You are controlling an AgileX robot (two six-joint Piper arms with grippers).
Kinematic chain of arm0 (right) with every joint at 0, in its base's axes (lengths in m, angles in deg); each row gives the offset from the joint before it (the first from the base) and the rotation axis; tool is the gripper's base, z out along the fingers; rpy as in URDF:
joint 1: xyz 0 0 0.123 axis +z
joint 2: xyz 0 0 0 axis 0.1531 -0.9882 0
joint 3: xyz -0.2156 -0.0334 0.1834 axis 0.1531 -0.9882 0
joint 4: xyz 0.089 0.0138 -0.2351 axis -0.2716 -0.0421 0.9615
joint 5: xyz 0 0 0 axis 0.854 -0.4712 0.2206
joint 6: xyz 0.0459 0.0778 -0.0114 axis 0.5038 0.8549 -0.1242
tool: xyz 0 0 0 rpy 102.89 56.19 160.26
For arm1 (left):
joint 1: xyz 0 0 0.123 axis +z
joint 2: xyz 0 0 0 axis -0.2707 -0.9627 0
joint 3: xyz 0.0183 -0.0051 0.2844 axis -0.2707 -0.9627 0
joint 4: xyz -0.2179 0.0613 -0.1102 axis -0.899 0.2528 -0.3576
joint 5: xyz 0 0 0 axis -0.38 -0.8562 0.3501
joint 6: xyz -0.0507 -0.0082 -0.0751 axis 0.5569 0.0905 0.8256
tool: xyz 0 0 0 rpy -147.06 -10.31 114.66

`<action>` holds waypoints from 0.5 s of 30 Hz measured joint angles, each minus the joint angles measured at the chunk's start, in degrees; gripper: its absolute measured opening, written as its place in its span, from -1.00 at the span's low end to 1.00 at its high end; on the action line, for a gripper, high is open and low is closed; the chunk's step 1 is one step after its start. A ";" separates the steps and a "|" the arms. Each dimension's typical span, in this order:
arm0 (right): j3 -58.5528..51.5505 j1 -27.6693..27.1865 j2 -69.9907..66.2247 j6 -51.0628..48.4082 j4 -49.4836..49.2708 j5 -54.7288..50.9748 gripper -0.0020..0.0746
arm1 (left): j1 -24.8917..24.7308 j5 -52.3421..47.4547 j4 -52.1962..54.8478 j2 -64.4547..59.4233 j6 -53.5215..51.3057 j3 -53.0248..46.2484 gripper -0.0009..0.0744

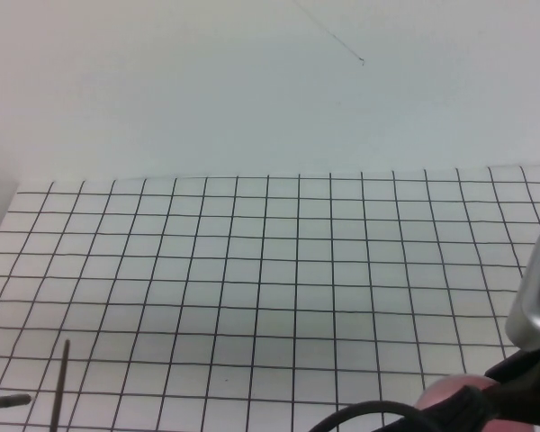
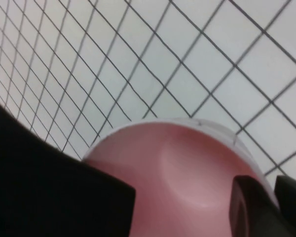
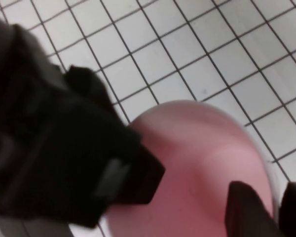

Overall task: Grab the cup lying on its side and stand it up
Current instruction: Stand the fallen cup upright

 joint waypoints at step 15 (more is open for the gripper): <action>0.09 0.00 -0.23 8.79 16.75 1.53 -0.89 | -0.31 10.52 0.67 0.70 20.47 0.00 0.15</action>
